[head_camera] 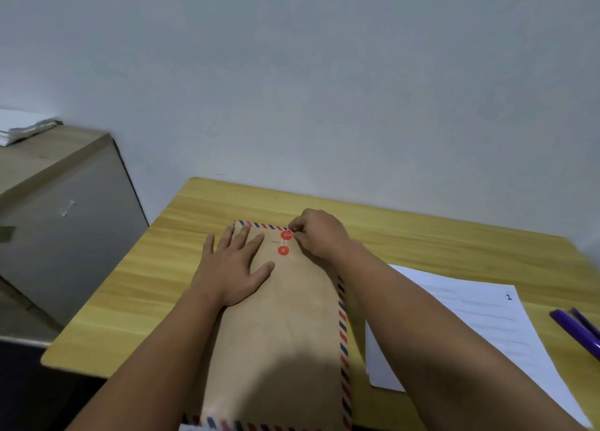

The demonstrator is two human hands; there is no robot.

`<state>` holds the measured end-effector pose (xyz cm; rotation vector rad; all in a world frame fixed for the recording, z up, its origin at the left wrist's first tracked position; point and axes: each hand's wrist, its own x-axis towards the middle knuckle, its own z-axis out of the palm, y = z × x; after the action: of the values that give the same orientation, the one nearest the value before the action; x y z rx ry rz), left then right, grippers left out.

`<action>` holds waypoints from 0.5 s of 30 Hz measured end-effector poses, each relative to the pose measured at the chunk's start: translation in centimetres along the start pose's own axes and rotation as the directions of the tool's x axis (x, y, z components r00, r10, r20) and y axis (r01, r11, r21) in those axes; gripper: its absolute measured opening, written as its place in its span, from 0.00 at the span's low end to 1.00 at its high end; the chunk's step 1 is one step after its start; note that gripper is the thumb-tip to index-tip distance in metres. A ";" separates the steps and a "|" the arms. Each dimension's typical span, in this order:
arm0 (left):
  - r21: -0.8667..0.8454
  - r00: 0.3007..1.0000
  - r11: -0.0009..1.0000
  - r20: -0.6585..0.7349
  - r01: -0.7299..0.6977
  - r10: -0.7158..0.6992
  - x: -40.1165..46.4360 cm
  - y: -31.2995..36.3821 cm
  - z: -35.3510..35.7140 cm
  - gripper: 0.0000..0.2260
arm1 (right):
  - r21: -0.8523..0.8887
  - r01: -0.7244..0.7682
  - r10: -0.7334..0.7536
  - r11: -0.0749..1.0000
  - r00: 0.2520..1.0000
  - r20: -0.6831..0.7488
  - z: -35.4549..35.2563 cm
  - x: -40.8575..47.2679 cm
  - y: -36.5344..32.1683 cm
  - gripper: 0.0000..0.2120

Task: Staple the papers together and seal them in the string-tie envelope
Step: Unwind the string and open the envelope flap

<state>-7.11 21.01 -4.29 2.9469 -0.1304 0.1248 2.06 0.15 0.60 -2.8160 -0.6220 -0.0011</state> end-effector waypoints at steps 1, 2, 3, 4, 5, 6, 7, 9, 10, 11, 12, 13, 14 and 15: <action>-0.003 1.000 1.000 -0.007 -0.006 0.006 0.3 0.0 0.0 0.37 | -0.039 0.041 -0.041 0.998 0.999 0.011 -0.1 0.6 0.2 0.11; -0.006 1.000 1.000 -0.011 -0.011 0.011 0.5 -0.1 0.1 0.37 | -0.081 0.080 -0.078 0.994 0.997 0.024 -0.3 1.2 0.3 0.12; -0.006 1.000 1.000 -0.013 -0.015 0.015 0.7 -0.2 0.1 0.37 | -0.124 0.117 -0.113 0.985 0.993 0.036 -0.5 1.7 0.3 0.12; -0.006 1.000 1.000 -0.012 -0.018 0.018 0.9 -0.3 0.2 0.37 | -0.165 0.151 -0.145 0.975 0.988 0.050 -0.7 2.2 0.4 0.12; -0.008 1.000 1.000 -0.010 -0.021 0.021 1.1 -0.4 0.2 0.37 | -0.202 0.180 -0.169 0.963 0.983 0.070 -0.9 2.6 0.4 0.12; -0.010 1.000 1.000 -0.009 -0.024 0.024 1.2 -0.5 0.2 0.37 | -0.239 0.205 -0.187 0.949 0.978 0.093 -1.0 3.0 0.4 0.12; -0.013 1.000 1.000 -0.011 -0.028 0.027 1.3 -0.5 0.2 0.37 | -0.278 0.227 -0.203 0.933 0.973 0.113 -1.2 3.3 0.4 0.11; -0.015 0.999 0.999 -0.014 -0.035 0.034 1.4 -0.6 0.3 0.36 | -0.363 0.272 -0.236 0.891 0.961 0.142 -1.4 3.9 0.2 0.11; -0.014 0.999 0.999 -0.013 -0.037 0.037 1.4 -0.6 0.3 0.36 | -0.397 0.294 -0.254 0.869 0.955 0.153 -1.5 4.1 0.0 0.10; -0.014 0.999 0.999 -0.011 -0.039 0.039 1.4 -0.6 0.3 0.36 | -0.421 0.316 -0.272 0.850 0.948 0.163 -1.5 4.2 -0.1 0.10; -0.017 0.999 0.999 -0.009 -0.038 0.038 1.4 -0.6 0.3 0.36 | -0.438 0.334 -0.288 0.834 0.942 0.171 -1.5 4.3 -0.3 0.10; -0.021 0.999 0.999 -0.009 -0.037 0.037 1.4 -0.5 0.3 0.36 | -0.447 0.348 -0.299 0.824 0.937 0.179 -1.5 4.4 -0.4 0.11; -0.024 0.999 0.999 -0.008 -0.036 0.036 1.4 -0.5 0.3 0.36 | -0.445 0.356 -0.305 0.822 0.934 0.186 -1.5 4.5 -0.5 0.12; -0.023 0.999 0.999 -0.006 -0.035 0.035 1.3 -0.5 0.3 0.36 | -0.432 0.360 -0.308 0.827 0.933 0.189 -1.5 4.5 -0.6 0.13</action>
<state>-5.71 21.36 -4.56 2.9216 -0.1812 0.1359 5.99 2.18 2.49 -3.1204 -1.2954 -0.0659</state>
